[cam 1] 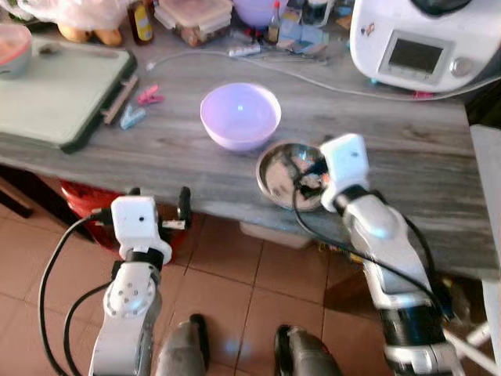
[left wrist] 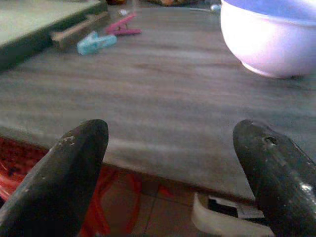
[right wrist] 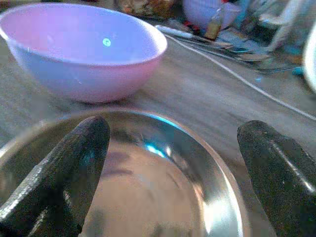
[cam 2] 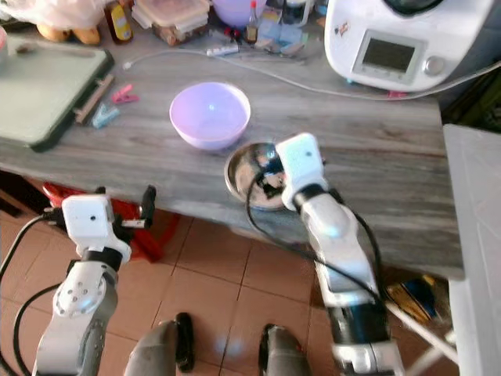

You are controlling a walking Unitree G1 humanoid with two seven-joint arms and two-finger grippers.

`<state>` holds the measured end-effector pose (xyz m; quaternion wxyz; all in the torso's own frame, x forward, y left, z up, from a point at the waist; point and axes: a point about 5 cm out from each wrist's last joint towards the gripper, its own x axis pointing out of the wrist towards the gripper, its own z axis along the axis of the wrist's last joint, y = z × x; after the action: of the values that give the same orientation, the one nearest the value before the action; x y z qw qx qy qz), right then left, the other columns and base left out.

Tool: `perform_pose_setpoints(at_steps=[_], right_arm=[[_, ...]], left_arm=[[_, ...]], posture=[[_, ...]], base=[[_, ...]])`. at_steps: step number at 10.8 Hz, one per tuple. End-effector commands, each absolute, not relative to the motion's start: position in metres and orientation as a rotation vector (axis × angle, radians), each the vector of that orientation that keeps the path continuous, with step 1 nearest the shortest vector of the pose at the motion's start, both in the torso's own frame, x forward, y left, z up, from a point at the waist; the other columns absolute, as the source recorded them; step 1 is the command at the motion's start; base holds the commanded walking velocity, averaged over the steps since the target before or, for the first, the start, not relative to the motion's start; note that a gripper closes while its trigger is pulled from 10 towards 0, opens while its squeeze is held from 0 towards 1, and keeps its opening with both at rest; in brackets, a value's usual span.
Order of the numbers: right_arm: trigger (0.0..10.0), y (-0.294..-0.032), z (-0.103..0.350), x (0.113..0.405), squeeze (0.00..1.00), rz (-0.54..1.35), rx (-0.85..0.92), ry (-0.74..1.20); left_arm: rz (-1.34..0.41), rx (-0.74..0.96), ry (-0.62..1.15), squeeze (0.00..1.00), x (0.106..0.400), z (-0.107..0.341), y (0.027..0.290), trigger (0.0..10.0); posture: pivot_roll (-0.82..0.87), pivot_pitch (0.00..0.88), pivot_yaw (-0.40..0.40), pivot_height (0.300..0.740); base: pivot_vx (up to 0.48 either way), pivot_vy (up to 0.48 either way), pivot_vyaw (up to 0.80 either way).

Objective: Setting the table

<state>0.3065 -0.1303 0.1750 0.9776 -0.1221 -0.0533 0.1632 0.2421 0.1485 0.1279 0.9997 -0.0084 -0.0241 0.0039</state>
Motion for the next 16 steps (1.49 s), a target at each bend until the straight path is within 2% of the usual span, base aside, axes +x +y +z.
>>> perform_pose_setpoints(at_steps=[1,5,7,10,13,16], right_arm=[[10.0,-0.132,0.176,0.301,0.0,0.305,-0.267,-0.137],[10.0,-0.134,0.172,0.297,0.0,0.265,-0.226,-0.153],[10.0,-0.133,0.17,0.299,0.0,0.261,-0.238,-0.15],[10.0,-0.13,0.171,0.303,0.0,0.256,-0.243,-0.161],[10.0,-0.139,0.157,0.307,0.0,0.16,-0.274,-0.087],[10.0,-0.138,0.148,0.309,0.0,0.121,-0.194,-0.022]], left_arm=[[0.025,-0.012,-0.019,0.0,0.239,0.122,0.151,10.0],[0.021,-0.017,-0.02,0.0,0.242,0.123,0.151,10.0],[0.021,-0.016,-0.022,0.0,0.243,0.123,0.151,10.0],[0.022,-0.019,-0.028,0.0,0.245,0.124,0.151,10.0],[-0.06,-0.042,-0.052,0.0,0.242,0.127,0.145,10.0],[-0.08,-0.055,-0.064,0.0,0.241,0.129,0.144,10.0]], posture=[[0.05,0.171,-0.017,0.74],[0.05,0.164,-0.017,0.74],[0.05,0.167,-0.019,0.74],[0.06,0.169,-0.019,0.74],[0.06,0.171,-0.011,0.74],[0.06,0.169,-0.01,0.74]], base=[[-0.401,0.0,0.0],[-0.398,0.0,0.0],[-0.377,0.0,-0.64],[-0.328,0.0,0.0],[0.0,0.0,0.0],[0.0,-0.331,0.0]])
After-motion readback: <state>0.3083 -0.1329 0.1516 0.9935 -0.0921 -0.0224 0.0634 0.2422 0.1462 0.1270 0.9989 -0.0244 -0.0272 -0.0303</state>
